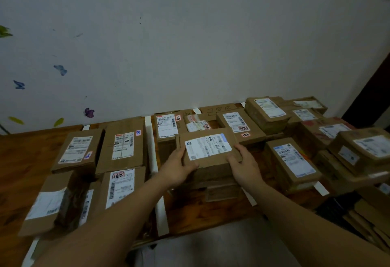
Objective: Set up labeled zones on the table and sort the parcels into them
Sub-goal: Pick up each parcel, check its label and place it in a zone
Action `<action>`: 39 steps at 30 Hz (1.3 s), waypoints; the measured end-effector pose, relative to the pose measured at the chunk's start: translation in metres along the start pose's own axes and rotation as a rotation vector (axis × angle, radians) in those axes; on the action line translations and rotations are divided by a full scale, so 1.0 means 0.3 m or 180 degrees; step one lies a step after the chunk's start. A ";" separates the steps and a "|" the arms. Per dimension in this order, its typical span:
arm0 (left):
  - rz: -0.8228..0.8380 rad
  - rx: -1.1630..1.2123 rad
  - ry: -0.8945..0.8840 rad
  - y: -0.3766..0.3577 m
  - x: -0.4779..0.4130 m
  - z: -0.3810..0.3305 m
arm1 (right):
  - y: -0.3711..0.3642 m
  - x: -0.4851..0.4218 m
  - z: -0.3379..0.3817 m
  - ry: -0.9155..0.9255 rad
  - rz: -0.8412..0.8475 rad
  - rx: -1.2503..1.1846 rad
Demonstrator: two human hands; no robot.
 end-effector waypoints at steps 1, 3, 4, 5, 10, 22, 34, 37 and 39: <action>-0.0047 0.0026 0.0016 0.003 0.005 -0.003 | 0.004 -0.002 -0.001 0.0022 -0.0005 -0.0020; -0.0118 0.0110 0.0072 -0.008 0.018 -0.013 | 0.019 -0.006 -0.009 0.0072 0.0009 -0.0066; -0.0138 0.0135 0.0088 -0.015 0.025 -0.013 | 0.025 -0.007 -0.013 0.0089 0.0038 -0.0080; -0.0160 0.0155 0.0093 -0.021 0.033 -0.015 | 0.028 -0.007 -0.018 0.0091 0.0071 -0.0092; -0.0299 0.0105 0.0063 -0.039 0.049 -0.045 | 0.063 -0.009 -0.029 0.0171 -0.0026 -0.0137; -0.0123 -0.0292 0.0150 -0.075 0.041 -0.042 | 0.090 -0.016 -0.051 0.0270 0.0064 0.0207; -0.0355 -0.1011 0.0104 0.218 0.078 -0.012 | 0.011 -0.015 0.221 0.0899 0.0081 0.1626; -0.0521 -0.1363 0.0324 0.386 0.136 0.071 | -0.137 0.026 0.387 0.1185 0.0383 0.1721; -0.0764 -0.1553 0.0433 0.522 0.195 0.135 | -0.273 0.059 0.497 0.1414 0.0558 0.1708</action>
Point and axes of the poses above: each hand's wrist, its own x-axis away from the middle knuckle, its own y-axis out of the back of the hand, z = x × y, the point moved 7 cm from there along -x, towards the middle knuckle, and after that the axes turned 9 degrees about -x, right-handed, at the moved point
